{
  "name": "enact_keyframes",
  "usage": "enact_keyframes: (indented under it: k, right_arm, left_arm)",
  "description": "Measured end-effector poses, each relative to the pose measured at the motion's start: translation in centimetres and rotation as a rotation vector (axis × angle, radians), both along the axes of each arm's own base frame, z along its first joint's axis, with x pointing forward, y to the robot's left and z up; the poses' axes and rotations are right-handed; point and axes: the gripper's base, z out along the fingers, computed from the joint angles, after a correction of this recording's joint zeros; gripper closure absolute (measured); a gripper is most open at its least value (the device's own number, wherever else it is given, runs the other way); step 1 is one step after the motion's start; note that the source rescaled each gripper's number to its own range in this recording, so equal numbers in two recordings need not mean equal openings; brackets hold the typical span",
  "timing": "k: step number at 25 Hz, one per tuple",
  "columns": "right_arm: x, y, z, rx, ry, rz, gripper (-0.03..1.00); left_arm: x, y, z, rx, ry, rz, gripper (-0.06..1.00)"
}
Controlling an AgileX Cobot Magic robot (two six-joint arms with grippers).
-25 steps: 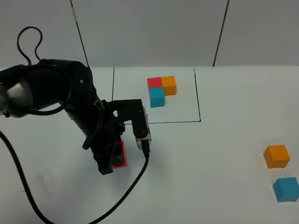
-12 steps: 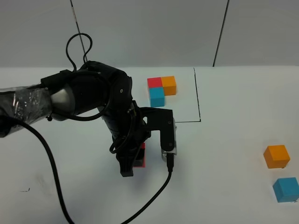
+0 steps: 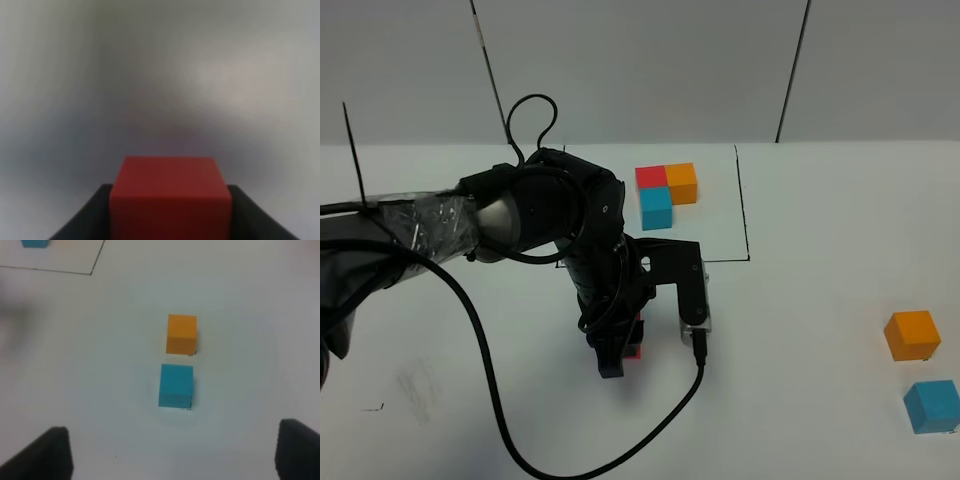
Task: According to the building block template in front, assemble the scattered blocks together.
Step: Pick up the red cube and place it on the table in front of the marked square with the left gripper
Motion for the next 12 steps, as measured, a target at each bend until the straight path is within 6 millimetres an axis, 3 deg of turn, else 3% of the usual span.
enact_keyframes:
  k: [12]
  right_arm:
    - [0.0, 0.0, 0.0, -0.001, 0.000, 0.001, 0.23]
  left_arm:
    - [0.4, -0.3, -2.5, 0.012, 0.012, 0.001, 0.94]
